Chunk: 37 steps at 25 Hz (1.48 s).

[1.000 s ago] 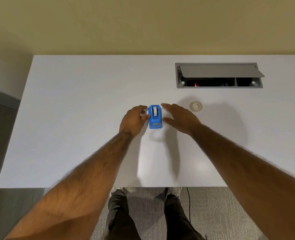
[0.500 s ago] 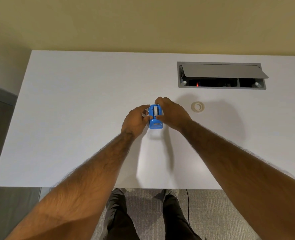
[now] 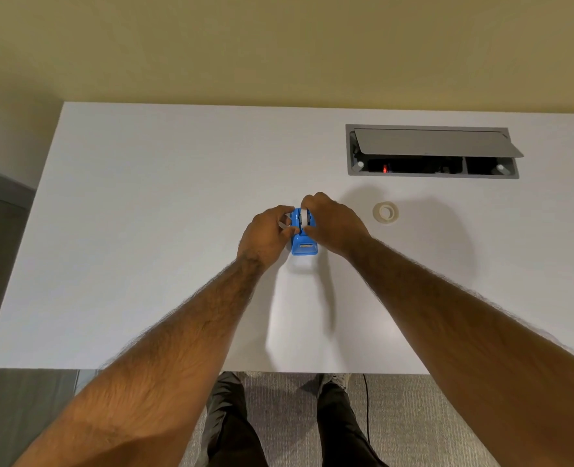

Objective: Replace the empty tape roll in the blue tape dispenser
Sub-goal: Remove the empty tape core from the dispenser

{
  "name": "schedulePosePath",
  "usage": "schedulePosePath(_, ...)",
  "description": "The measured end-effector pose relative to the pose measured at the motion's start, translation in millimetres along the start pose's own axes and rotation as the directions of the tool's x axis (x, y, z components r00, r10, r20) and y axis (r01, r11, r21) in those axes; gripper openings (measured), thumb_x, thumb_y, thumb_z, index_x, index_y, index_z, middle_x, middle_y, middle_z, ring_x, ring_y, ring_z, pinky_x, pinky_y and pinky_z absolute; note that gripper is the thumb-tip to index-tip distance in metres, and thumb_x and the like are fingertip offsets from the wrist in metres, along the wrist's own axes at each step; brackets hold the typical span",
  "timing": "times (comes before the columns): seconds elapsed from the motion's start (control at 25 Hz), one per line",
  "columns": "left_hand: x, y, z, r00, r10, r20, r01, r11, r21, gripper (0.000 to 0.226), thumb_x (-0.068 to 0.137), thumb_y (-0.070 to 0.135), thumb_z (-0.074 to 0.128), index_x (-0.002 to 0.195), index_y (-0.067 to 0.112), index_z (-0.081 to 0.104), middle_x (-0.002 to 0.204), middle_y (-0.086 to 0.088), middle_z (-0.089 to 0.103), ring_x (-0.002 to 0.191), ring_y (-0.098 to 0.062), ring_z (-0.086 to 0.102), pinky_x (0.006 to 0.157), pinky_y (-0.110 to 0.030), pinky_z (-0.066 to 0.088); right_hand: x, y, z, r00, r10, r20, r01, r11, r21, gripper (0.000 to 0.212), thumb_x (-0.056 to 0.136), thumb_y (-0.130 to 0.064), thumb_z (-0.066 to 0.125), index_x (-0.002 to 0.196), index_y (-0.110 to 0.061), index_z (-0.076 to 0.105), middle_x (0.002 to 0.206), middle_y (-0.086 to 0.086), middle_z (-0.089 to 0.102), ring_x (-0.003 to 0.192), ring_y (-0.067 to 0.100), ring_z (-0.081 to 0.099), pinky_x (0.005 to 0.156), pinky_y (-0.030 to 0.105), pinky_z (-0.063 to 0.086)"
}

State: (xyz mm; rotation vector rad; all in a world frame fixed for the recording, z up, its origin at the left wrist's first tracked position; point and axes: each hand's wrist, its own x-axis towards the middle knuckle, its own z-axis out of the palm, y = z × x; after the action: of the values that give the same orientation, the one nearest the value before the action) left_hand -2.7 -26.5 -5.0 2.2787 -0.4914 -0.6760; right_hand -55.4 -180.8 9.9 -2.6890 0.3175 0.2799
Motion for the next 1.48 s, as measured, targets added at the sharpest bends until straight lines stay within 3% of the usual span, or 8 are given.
schedulePosePath(0.24,5,-1,3,1.0,0.014,-0.007,-0.014,1.0,0.007,0.035,0.093,0.027,0.063,0.128,0.024,0.063,0.117,0.001,0.07,0.096,-0.015,0.061,0.09,-0.032,0.048,0,1,1,1.0,-0.014,0.011,0.014,1.0,-0.018,0.028,0.086,-0.021,0.065,0.112,-0.012,0.059,0.103,0.009,0.061,0.071,0.019,0.059,0.065,0.024,0.044)
schedulePosePath(0.4,6,-1,3,1.0,0.015,-0.014,-0.014,1.0,0.021,0.033,0.093,0.025,0.063,0.125,0.024,0.064,0.114,0.001,0.071,0.092,-0.015,0.061,0.09,-0.035,0.051,1,0,2,1.0,-0.012,0.011,0.013,1.0,-0.026,0.029,0.086,-0.02,0.065,0.113,-0.011,0.06,0.107,0.01,0.061,0.075,0.022,0.064,0.069,0.026,0.05)
schedulePosePath(0.84,4,3,-3,0.998,0.027,-0.05,-0.027,0.999,0.019,0.027,0.094,0.028,0.063,0.119,0.019,0.068,0.113,-0.001,0.071,0.095,-0.017,0.063,0.09,-0.035,0.051,-4,-2,-1,0.999,-0.015,-0.05,0.016,1.0,0.021,0.027,0.086,-0.02,0.064,0.111,-0.012,0.057,0.105,0.008,0.061,0.076,0.02,0.062,0.068,0.026,0.049)
schedulePosePath(0.96,2,10,-3,0.99,0.023,-0.141,-0.036,0.995,-0.092,0.024,0.094,0.023,0.063,0.116,0.014,0.07,0.113,-0.002,0.072,0.1,-0.019,0.067,0.091,-0.032,0.053,-7,-3,-4,0.993,0.002,-0.118,0.008,0.996,0.088,0.033,0.085,-0.017,0.065,0.116,-0.011,0.057,0.108,0.009,0.062,0.081,0.021,0.062,0.07,0.025,0.048)
schedulePosePath(1.12,-7,25,-2,0.984,-0.086,-0.157,0.018,0.919,-0.394,0.026,0.085,0.021,0.077,0.108,0.012,0.073,0.101,0.002,0.076,0.094,-0.011,0.072,0.081,-0.015,0.054,-14,-4,-7,0.985,0.04,-0.165,0.002,0.969,0.249,0.04,0.086,-0.018,0.067,0.123,-0.009,0.056,0.117,0.011,0.063,0.098,0.025,0.063,0.085,0.027,0.048)
schedulePosePath(1.32,-13,38,-5,0.981,-0.142,-0.136,0.036,0.809,-0.587,0.024,0.081,0.014,0.08,0.103,0.006,0.071,0.1,-0.012,0.077,0.094,-0.027,0.075,0.088,-0.041,0.061,-22,-12,-14,0.969,0.044,-0.242,0.042,0.94,0.338,0.039,0.087,-0.007,0.062,0.125,-0.001,0.059,0.12,0.018,0.065,0.107,0.03,0.062,0.091,0.024,0.042)
schedulePosePath(1.48,-13,42,-11,0.973,-0.193,-0.124,0.06,0.737,-0.673,0.024,0.081,0.013,0.081,0.1,0.002,0.07,0.099,-0.016,0.077,0.094,-0.031,0.075,0.09,-0.046,0.06,-22,-15,-27,0.969,0.161,-0.188,-0.037,0.845,0.533,0.036,0.094,-0.009,0.055,0.13,-0.002,0.058,0.131,0.015,0.062,0.119,0.026,0.058,0.1,0.022,0.039)
